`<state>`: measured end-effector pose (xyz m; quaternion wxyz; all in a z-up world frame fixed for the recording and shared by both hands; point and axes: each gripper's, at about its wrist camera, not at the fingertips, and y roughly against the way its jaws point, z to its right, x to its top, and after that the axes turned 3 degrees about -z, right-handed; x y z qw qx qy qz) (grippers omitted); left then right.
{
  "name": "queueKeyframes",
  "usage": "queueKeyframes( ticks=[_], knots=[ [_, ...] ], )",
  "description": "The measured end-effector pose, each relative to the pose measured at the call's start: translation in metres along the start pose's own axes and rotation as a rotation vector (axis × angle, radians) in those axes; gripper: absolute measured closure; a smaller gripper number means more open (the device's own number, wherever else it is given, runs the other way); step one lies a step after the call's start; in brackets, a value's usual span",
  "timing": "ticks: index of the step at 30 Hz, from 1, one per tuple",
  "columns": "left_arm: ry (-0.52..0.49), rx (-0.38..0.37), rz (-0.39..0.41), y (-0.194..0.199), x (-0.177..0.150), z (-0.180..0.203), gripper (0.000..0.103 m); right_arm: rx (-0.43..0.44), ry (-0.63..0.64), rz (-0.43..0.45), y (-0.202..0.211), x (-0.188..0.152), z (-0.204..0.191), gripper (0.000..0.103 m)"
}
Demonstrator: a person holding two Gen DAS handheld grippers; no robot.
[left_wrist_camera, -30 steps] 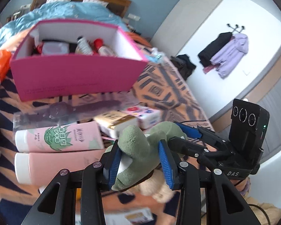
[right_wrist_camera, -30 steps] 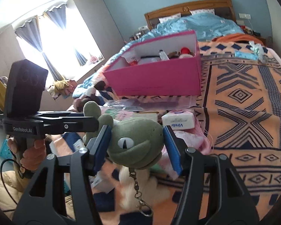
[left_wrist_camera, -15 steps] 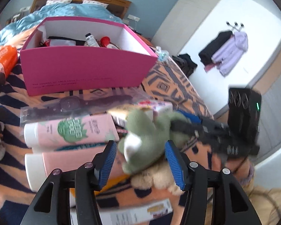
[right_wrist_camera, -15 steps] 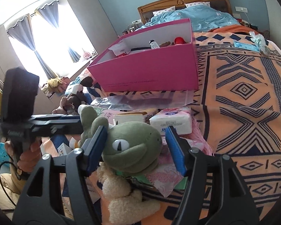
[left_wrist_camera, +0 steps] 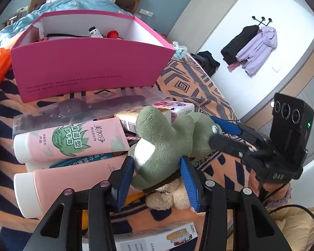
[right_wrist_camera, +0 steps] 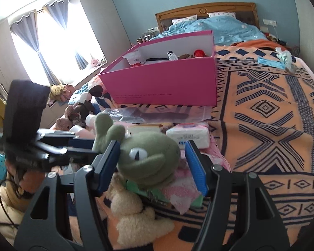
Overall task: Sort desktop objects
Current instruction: 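Lift the green frog plush with both grippers holding it together, then carry the green frog plush with both grippers over the pink box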
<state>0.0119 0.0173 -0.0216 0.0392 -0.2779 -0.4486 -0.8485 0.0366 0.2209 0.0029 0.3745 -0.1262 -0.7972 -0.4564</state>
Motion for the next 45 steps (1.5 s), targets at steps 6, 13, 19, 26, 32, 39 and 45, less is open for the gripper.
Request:
queueKeyframes(
  ticks=[6,13,19,26,32,39,45],
  knots=[
    [-0.013,0.005,-0.001,0.001,0.002,0.001,0.057,-0.031,0.058,-0.011,-0.002,-0.009,-0.009,0.037],
    [-0.018,0.008,-0.003,0.000,0.004,-0.001,0.060,-0.039,0.077,-0.011,-0.013,-0.003,-0.010,0.037],
    [-0.021,0.010,-0.012,0.000,0.007,-0.001,0.060,-0.033,0.062,-0.024,-0.018,0.000,-0.007,0.035],
    [-0.038,0.010,0.026,0.015,0.008,0.005,0.061,-0.018,0.049,-0.017,-0.016,0.001,-0.006,0.040],
    [-0.077,0.026,0.072,0.036,0.015,0.018,0.061,-0.013,0.060,0.016,0.002,0.012,-0.016,0.040],
    [-0.119,0.057,0.132,0.060,0.030,0.029,0.061,-0.018,0.113,0.074,0.020,0.035,-0.027,0.040],
    [-0.116,0.066,0.151,0.068,0.045,0.027,0.061,-0.020,0.146,0.097,0.024,0.054,-0.032,0.040]
  ],
)
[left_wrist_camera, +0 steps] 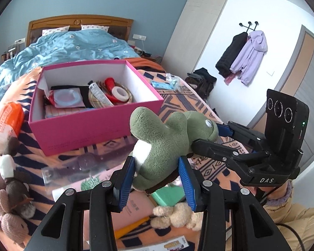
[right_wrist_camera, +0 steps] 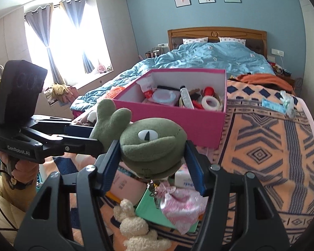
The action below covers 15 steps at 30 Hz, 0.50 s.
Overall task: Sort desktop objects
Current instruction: 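Carry the green frog plush with both grippers over the pink box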
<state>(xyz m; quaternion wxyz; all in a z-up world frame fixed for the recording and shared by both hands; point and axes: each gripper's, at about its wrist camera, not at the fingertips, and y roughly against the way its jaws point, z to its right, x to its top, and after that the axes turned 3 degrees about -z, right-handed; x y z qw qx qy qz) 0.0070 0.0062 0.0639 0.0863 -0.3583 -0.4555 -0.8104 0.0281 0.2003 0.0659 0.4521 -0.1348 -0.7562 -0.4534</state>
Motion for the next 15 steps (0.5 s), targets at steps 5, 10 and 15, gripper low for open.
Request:
queueKeyframes(
  ticks=[5,10,15],
  knots=[
    [0.012,0.003,0.007,0.000,0.009,-0.006,0.061,0.007,0.008,0.003,-0.003,0.011,0.003,0.040],
    [0.017,0.012,0.013,-0.001,0.019,-0.012,0.061,0.015,0.012,0.006,-0.009,0.020,0.007,0.040],
    [0.012,0.023,0.025,-0.002,0.028,-0.015,0.061,0.017,0.013,0.014,-0.012,0.030,0.010,0.040]
  ],
)
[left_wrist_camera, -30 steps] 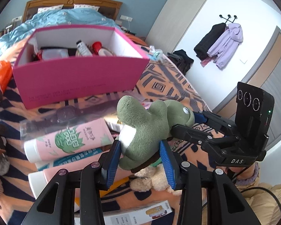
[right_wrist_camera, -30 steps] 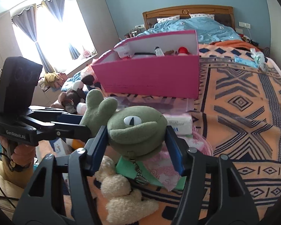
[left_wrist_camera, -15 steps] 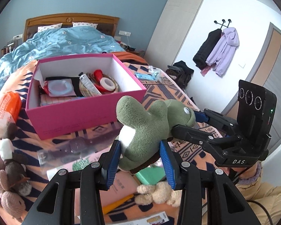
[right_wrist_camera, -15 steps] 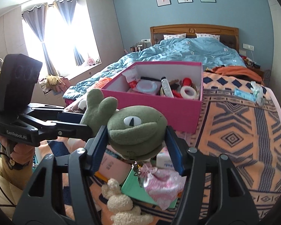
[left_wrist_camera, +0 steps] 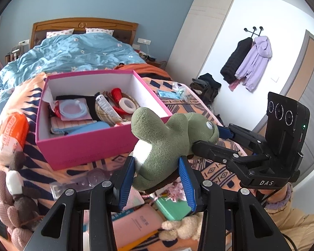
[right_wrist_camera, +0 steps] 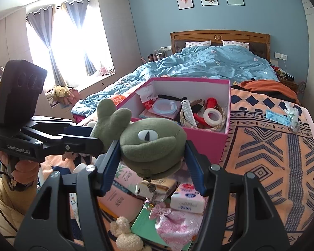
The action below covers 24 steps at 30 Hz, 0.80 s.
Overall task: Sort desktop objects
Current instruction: 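Carry the green frog plush with both grippers over the pink box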
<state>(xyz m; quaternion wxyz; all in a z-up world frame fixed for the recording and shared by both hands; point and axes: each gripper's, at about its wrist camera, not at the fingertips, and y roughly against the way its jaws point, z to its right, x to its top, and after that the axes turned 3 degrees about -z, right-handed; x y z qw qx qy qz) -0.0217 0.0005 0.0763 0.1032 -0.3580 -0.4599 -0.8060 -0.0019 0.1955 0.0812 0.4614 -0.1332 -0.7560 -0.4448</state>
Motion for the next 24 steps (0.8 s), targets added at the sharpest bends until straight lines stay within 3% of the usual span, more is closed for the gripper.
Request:
queueKeyframes(
  ticks=[24],
  knots=[
    [-0.021,0.049,0.005,-0.011,0.035,-0.014,0.061,-0.001,-0.013,0.013,-0.022,0.028,0.018,0.040]
  ],
)
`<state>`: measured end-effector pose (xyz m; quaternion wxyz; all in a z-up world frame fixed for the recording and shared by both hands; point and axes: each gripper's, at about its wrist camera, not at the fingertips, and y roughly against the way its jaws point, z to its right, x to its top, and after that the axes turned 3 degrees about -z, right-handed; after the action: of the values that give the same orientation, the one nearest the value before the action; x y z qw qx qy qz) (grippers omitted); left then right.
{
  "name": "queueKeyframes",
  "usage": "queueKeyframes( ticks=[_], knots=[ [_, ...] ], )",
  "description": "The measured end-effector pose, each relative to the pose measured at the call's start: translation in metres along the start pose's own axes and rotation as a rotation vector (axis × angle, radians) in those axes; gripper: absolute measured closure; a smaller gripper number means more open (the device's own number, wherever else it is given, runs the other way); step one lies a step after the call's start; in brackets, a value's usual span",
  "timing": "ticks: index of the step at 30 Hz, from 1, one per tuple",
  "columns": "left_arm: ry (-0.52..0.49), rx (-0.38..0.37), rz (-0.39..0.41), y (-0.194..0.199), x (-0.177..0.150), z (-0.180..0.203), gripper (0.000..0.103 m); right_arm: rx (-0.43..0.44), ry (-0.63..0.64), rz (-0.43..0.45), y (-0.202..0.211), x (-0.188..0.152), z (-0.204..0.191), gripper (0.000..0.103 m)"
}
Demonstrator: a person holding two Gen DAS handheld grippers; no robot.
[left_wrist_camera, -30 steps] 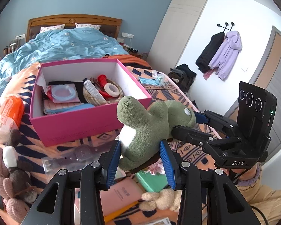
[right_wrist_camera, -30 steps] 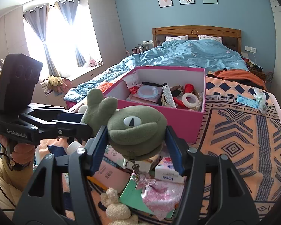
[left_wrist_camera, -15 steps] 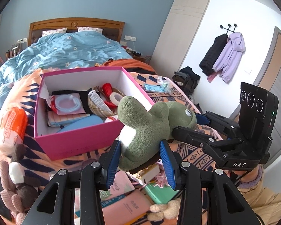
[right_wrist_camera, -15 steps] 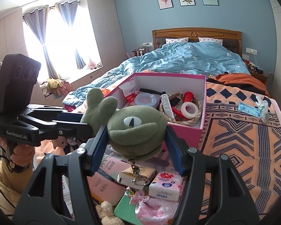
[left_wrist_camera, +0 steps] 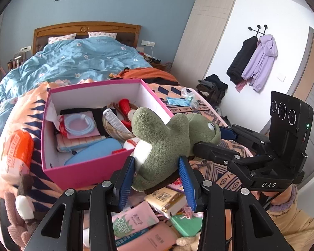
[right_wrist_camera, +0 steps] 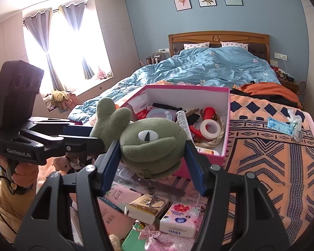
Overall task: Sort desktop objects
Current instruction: 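Carry the green frog plush with both grippers over the pink box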
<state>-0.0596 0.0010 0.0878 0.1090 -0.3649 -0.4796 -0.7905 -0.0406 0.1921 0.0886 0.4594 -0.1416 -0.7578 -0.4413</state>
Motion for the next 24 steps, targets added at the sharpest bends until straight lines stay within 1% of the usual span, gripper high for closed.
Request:
queueKeyframes(
  ticks=[13,24],
  knots=[
    [-0.022,0.036,0.016,-0.006,0.026,-0.006,0.061,-0.001,0.001,0.019,-0.009,0.021,0.011,0.040],
    [-0.028,0.049,0.030,-0.008,0.041,-0.010,0.061,0.011,-0.012,0.028,-0.016,0.037,0.021,0.040]
  ],
)
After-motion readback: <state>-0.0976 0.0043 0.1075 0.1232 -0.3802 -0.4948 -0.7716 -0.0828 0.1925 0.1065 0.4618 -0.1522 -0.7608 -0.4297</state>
